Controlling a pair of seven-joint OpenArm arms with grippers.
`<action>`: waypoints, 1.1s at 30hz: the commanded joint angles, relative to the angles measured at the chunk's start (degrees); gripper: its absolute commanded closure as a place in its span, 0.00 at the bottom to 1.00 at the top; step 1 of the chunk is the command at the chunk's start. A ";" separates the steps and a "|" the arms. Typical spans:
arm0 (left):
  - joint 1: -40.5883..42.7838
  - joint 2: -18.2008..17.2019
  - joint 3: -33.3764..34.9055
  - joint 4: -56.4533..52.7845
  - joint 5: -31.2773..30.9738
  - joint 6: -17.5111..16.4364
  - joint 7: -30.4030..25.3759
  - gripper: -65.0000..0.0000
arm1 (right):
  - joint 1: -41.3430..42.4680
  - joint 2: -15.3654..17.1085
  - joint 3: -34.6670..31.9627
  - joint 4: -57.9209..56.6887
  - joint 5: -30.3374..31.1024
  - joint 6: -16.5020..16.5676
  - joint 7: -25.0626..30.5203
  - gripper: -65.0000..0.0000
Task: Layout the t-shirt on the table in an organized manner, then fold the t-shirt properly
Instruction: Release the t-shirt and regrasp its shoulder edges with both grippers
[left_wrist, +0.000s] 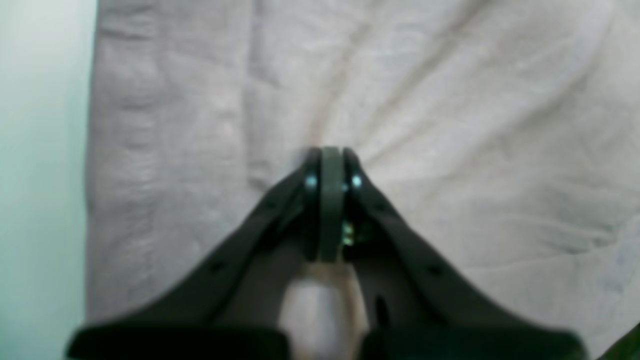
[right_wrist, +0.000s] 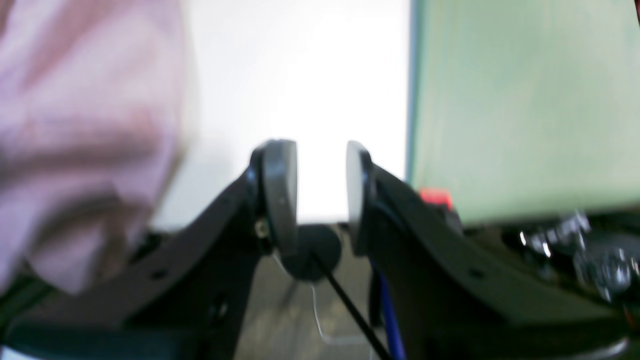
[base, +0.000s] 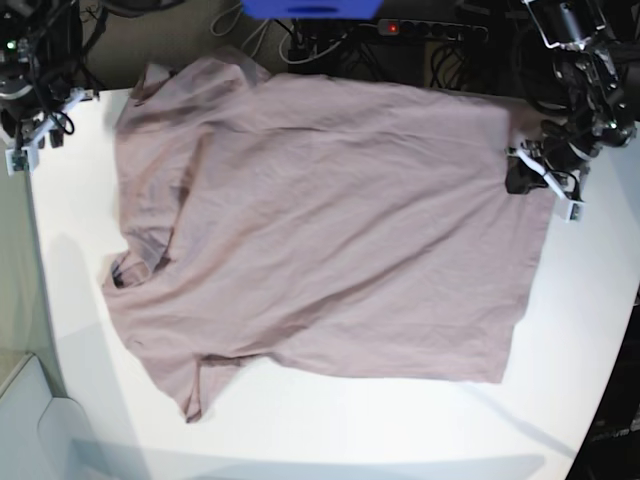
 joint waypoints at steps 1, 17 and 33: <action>1.30 0.24 0.08 1.87 4.54 1.34 5.85 1.00 | -0.26 0.62 -0.40 0.85 0.19 -0.23 0.67 0.77; -8.46 9.47 0.35 23.76 5.24 1.34 17.37 1.00 | 10.29 0.44 -20.89 -6.71 0.19 -0.23 0.85 1.00; -16.81 4.99 0.35 -6.74 5.24 1.34 3.74 1.00 | 5.10 7.92 -20.36 -19.64 0.19 -0.23 1.11 1.00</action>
